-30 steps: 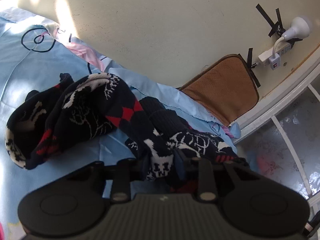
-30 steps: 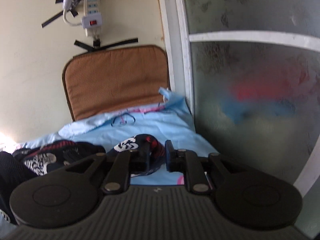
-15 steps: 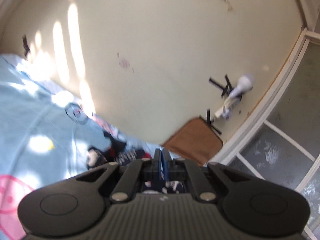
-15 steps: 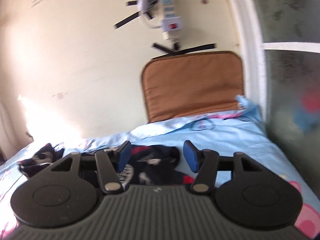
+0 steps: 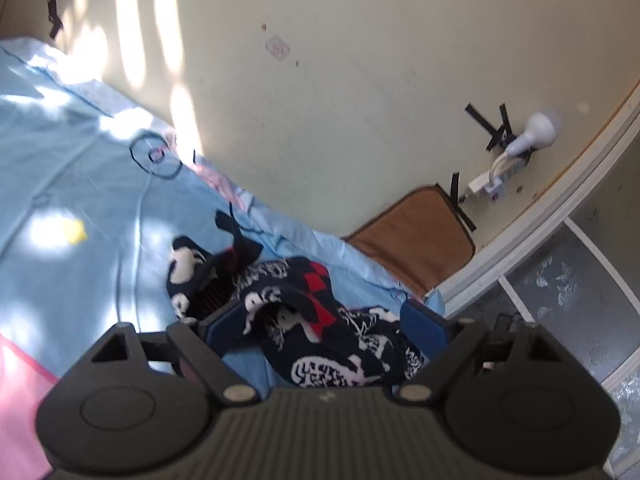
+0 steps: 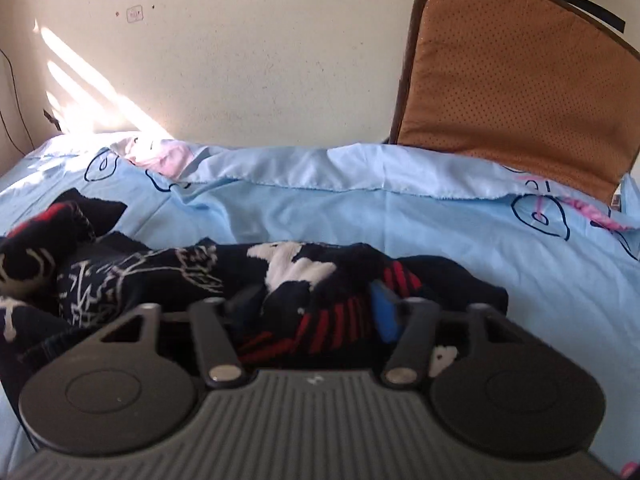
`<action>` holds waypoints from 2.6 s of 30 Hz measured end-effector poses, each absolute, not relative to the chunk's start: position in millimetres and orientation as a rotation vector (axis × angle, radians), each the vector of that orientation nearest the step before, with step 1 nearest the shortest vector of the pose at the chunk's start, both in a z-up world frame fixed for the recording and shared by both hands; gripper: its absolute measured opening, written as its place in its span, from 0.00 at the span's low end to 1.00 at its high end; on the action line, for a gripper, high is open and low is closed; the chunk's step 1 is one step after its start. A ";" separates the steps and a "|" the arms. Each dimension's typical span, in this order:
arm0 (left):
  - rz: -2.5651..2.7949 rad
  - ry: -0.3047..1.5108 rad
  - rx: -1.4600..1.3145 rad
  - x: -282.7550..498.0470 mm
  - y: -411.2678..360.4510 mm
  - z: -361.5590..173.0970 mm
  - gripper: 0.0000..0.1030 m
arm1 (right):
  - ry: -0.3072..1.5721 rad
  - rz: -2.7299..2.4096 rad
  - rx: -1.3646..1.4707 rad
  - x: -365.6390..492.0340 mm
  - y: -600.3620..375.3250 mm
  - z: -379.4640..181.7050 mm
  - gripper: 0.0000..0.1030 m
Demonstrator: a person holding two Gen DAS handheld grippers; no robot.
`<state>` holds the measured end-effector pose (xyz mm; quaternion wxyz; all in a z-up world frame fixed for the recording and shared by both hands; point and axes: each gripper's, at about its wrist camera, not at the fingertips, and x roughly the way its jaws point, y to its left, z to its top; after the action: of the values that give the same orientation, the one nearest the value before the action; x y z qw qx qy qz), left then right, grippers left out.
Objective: Fold small clothes
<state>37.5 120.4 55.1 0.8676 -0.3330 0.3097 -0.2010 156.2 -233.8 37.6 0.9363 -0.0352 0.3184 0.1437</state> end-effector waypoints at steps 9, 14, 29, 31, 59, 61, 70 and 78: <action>-0.544 0.717 -0.543 39.8 82.4 43.1 0.10 | 0.251 0.212 0.075 -6.3 -308.1 143.6 0.17; -0.539 0.807 -0.457 -13.6 113.8 36.2 0.13 | 0.435 0.137 0.096 -53.6 -340.8 91.4 0.21; -0.741 0.707 -0.182 61.8 5.6 90.9 0.76 | 0.323 0.058 0.365 -56.6 -392.4 58.4 0.83; -0.757 0.770 -0.165 89.9 -25.9 70.6 0.82 | 0.343 0.064 0.338 -52.9 -392.0 55.1 0.84; -0.597 -0.021 -0.343 -91.2 96.8 268.4 0.05 | -0.342 0.307 0.018 -125.2 -280.2 282.2 0.15; -0.558 -0.118 -0.328 -116.8 104.4 295.1 0.05 | -0.414 0.305 -0.012 -136.9 -269.7 300.7 0.15; -0.368 -0.200 -0.166 -147.3 90.8 329.6 0.05 | -0.430 0.331 -0.025 -112.5 -242.9 322.3 0.15; -0.212 0.111 -0.228 -25.0 104.9 237.4 0.06 | -0.179 0.319 -0.015 -10.2 -224.1 282.6 0.15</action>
<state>-25.0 104.9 237.4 0.9864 -0.1136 0.0551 -0.1053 -10.2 -224.1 282.6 0.9833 -0.0075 -0.0888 0.1585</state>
